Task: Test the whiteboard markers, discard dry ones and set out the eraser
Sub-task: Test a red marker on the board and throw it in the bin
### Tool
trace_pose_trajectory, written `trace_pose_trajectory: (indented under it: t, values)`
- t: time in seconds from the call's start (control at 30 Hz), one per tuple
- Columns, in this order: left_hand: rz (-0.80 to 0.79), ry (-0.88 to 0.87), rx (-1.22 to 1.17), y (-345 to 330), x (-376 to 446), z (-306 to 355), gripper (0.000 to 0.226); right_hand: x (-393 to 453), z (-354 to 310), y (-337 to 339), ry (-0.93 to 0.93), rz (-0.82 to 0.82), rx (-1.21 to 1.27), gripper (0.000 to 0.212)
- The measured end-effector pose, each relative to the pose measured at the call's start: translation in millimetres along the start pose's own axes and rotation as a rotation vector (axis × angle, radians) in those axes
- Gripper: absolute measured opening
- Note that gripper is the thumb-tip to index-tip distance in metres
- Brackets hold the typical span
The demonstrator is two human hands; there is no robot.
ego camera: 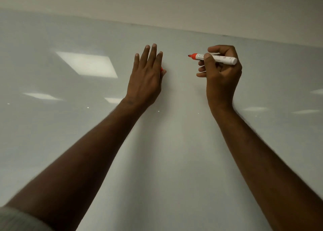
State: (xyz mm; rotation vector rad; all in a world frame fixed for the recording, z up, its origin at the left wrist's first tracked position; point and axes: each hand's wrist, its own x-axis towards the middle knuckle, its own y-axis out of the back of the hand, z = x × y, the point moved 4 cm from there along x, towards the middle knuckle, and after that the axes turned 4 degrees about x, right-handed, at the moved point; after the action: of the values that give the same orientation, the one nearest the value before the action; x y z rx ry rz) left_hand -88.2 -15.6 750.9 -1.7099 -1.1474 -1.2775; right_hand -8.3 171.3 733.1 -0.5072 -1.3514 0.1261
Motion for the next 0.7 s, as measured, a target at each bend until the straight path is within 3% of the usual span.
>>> trace_pose_trajectory:
  t: [0.3,0.47,0.7]
  values:
    - [-0.049,0.046,0.131,-9,56,-21,0.057,65,20,-49,0.139,-0.188,-0.265,0.013]
    - [-0.118,0.084,0.113,-22,61,-35,0.057,88,29,-65,0.104,-0.280,-0.315,0.007]
    - [-0.089,0.063,0.131,-31,58,-42,0.055,103,45,-75,0.033,-0.351,-0.319,0.003]
